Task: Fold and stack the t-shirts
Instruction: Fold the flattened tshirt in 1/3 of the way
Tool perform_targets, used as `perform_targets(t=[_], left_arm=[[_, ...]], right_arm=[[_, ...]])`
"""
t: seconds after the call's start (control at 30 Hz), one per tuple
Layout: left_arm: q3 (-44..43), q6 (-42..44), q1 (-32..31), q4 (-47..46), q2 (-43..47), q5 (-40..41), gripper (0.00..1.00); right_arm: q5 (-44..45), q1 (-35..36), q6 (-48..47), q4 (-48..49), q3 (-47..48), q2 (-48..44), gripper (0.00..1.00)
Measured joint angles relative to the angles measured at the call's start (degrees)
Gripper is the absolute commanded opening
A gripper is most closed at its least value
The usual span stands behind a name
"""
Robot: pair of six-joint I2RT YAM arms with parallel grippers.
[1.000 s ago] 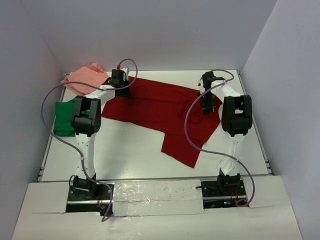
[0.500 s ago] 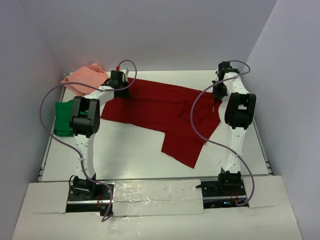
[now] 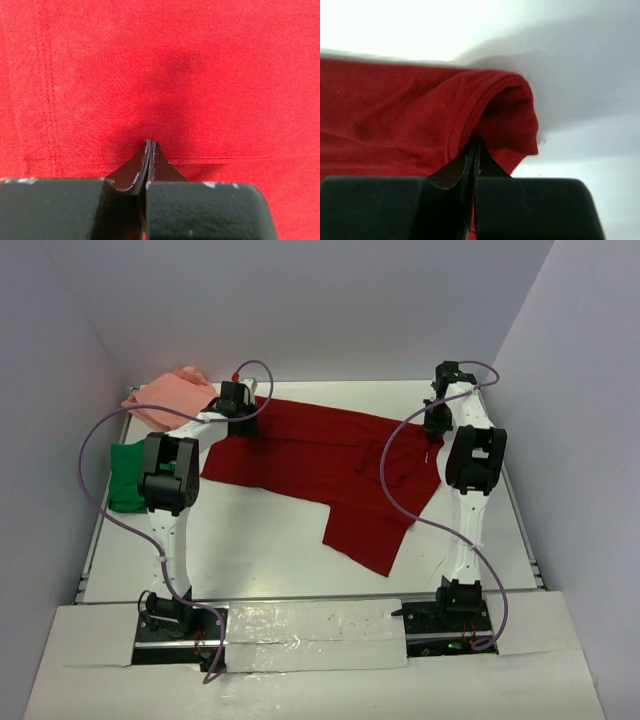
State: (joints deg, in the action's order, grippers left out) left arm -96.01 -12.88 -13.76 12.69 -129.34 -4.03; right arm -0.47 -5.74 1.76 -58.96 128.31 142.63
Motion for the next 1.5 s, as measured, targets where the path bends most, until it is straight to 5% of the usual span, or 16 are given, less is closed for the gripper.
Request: perform_targets(t=[0.33,0.73,0.93,1.27,1.5], left_arm=[[3.80,-0.04,0.07,0.61,4.15,-2.08,0.00],[4.28,-0.02,0.11,0.66,5.51,-2.45,0.00],[6.80,-0.02,0.26,-0.04,8.02,-2.32,0.00],[8.76,-0.04,0.81,-1.38,9.01,-2.01,0.00],[8.81,0.00,0.81,-1.36,9.01,-2.05,0.00]], right_arm=[[2.64,-0.26,1.62,0.31,4.83,2.25,0.00],[11.54,-0.52,1.60,12.87,11.08,4.11,0.00],[8.39,-0.09,0.46,17.40,-4.46,-4.55,0.00],[5.53,10.82,-4.94,20.85,-32.15,-37.55,0.00],[4.98,12.50,-5.22,19.47,-33.86,-35.69,0.00]])
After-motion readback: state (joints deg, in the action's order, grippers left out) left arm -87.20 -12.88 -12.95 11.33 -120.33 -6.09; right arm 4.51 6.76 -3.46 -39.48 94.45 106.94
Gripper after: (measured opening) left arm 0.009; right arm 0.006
